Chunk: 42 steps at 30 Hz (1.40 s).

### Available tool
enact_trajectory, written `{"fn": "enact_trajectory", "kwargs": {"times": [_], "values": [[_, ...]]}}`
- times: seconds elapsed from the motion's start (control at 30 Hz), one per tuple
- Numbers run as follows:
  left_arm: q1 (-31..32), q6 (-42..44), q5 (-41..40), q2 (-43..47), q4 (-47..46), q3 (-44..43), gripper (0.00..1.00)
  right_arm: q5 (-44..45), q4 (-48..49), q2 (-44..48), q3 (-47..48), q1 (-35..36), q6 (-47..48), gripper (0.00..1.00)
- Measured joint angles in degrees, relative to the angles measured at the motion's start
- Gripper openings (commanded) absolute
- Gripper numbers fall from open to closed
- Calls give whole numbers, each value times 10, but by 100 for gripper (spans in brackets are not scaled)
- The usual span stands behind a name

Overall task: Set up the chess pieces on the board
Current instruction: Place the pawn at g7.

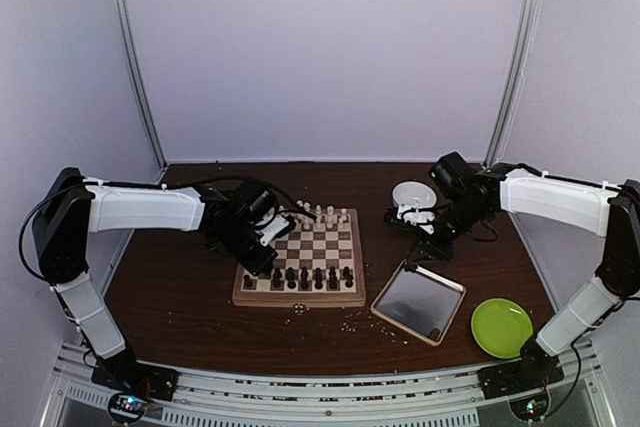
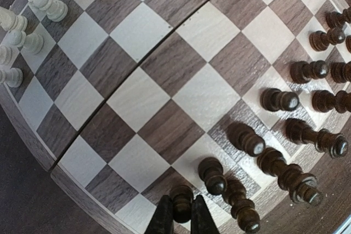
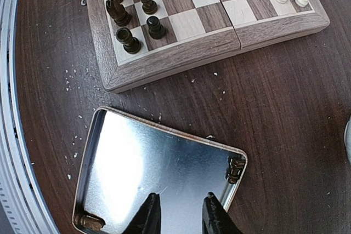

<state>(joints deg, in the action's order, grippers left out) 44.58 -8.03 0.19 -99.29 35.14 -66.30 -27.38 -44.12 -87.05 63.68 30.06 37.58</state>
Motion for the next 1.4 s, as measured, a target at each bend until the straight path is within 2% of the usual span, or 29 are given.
{"fn": "enact_trajectory", "kwargs": {"times": [0.63,0.9,1.4], "values": [[0,-5,-15,1,-11,11,6,0,-2,-11,0,0,0,27],[0,-5,-15,1,-10,11,21,0,-3,-16,0,0,0,27],[0,-5,-38,52,18,6,27,-18,-41,-5,6,-18,14,29]]}}
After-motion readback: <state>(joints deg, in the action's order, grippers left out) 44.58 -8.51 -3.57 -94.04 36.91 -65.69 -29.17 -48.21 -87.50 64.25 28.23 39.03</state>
